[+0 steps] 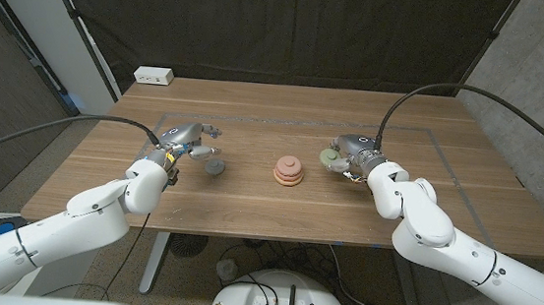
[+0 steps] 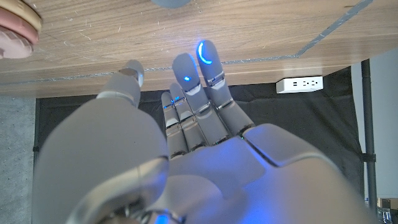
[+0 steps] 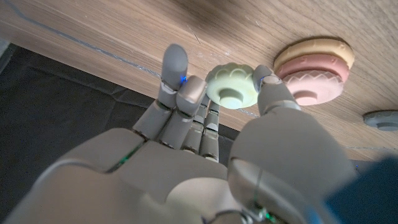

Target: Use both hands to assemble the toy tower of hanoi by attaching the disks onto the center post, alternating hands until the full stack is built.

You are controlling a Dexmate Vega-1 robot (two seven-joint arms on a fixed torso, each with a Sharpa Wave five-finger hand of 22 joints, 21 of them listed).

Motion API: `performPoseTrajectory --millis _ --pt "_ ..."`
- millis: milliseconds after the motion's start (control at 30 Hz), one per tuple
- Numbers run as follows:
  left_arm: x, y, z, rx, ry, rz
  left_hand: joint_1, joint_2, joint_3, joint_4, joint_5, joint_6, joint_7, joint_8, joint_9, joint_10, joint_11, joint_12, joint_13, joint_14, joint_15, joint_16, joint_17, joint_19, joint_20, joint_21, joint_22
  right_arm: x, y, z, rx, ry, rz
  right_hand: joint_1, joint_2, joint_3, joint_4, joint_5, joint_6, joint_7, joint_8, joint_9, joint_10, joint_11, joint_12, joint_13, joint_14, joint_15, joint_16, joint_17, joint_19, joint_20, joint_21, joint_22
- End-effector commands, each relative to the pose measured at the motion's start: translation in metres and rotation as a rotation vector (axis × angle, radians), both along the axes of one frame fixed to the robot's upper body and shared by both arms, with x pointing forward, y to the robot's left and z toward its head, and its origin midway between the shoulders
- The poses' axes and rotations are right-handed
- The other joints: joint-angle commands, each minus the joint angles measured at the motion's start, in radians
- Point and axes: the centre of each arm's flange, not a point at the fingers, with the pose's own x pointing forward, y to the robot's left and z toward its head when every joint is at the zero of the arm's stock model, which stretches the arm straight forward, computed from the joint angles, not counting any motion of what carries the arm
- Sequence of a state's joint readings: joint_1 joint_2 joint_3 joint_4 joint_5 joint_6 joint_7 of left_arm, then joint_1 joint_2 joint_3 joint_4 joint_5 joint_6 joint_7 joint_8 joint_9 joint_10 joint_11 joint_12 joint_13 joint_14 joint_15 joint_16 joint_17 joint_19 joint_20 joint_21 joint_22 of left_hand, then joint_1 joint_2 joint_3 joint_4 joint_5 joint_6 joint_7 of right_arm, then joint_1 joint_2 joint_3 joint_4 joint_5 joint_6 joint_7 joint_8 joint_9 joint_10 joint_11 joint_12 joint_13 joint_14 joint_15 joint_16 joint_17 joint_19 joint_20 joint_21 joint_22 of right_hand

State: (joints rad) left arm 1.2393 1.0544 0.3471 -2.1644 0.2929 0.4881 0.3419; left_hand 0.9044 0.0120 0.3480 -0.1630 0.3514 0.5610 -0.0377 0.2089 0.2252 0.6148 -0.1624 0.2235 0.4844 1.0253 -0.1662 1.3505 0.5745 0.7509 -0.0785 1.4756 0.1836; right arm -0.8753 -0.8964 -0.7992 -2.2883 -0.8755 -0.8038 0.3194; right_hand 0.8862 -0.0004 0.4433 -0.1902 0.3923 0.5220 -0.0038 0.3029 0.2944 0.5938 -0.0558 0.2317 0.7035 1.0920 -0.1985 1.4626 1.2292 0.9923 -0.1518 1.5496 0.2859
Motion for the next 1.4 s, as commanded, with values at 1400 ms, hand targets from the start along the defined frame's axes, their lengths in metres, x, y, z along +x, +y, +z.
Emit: performPoseTrajectory --millis 1400 --pt "0.003 0.006 -0.003 -0.014 -0.046 0.006 0.003 -0.004 0.019 -0.002 0.003 0.021 -0.003 -0.002 0.007 0.020 -0.005 -0.001 0.010 0.003 -0.054 0.006 -0.002 0.012 -0.125 0.002 0.004 0.003 0.060 0.032 -0.144 -0.023 0.241 0.013 0.027 0.049 0.031 0.014 0.068 -0.056 0.004 -0.001 0.082 -0.070 -0.003 0.013 0.005 -0.019 0.017 0.001 0.002 -0.066 -0.008 0.003"
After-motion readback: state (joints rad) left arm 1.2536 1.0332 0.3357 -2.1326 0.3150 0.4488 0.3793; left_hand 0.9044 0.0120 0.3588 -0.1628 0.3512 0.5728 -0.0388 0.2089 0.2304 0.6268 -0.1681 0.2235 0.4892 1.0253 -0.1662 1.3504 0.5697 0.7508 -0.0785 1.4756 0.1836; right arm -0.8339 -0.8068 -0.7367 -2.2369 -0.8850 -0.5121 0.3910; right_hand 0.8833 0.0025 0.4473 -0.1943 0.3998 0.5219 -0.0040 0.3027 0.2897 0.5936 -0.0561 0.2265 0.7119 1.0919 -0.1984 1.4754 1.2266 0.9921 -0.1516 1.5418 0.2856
